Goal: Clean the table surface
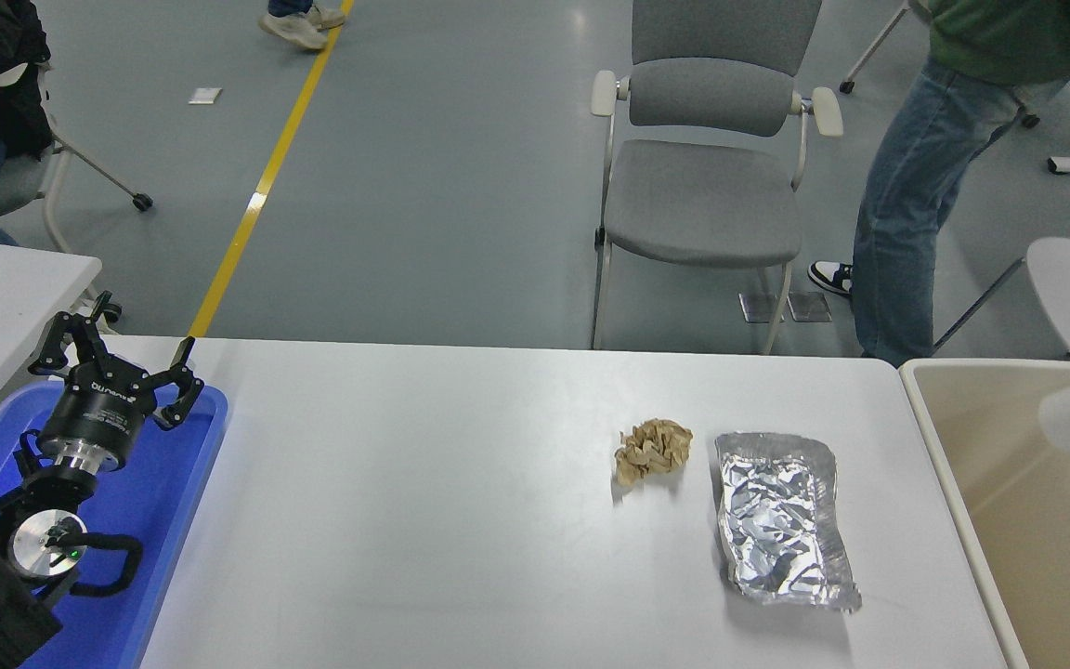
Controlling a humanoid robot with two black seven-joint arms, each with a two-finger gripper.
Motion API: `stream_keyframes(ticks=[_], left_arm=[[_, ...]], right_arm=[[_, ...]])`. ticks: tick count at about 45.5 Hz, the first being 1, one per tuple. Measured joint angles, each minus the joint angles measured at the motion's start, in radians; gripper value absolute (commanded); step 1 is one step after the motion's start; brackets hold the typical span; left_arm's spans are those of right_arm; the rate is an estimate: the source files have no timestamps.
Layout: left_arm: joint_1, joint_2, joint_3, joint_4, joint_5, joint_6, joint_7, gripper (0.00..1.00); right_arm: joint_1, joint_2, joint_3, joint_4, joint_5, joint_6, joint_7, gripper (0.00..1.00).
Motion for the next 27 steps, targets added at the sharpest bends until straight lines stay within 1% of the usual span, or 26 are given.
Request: stream_keyframes(ticks=[8,15,22,27], left_arm=[[0.0,0.0,0.0,0.0,0.0,0.0,0.0,1.0],[0.0,0.0,0.0,0.0,0.0,0.0,0.0,1.0],[0.0,0.0,0.0,0.0,0.0,0.0,0.0,1.0],[0.0,0.0,0.0,0.0,0.0,0.0,0.0,1.0]], right_arm=[[-0.018,0.076,-0.093,-0.097,0.007,-0.156,0.0,0.0],[-0.077,0.171,-0.141,-0.221,0.029,-0.301,-0.001,0.0],[-0.168,0.308,-0.16,-0.396,0.094,-0.436,-0.001,0.0],[-0.234,0.414,-0.165,-0.533,0.15,-0.507,-0.001,0.0]])
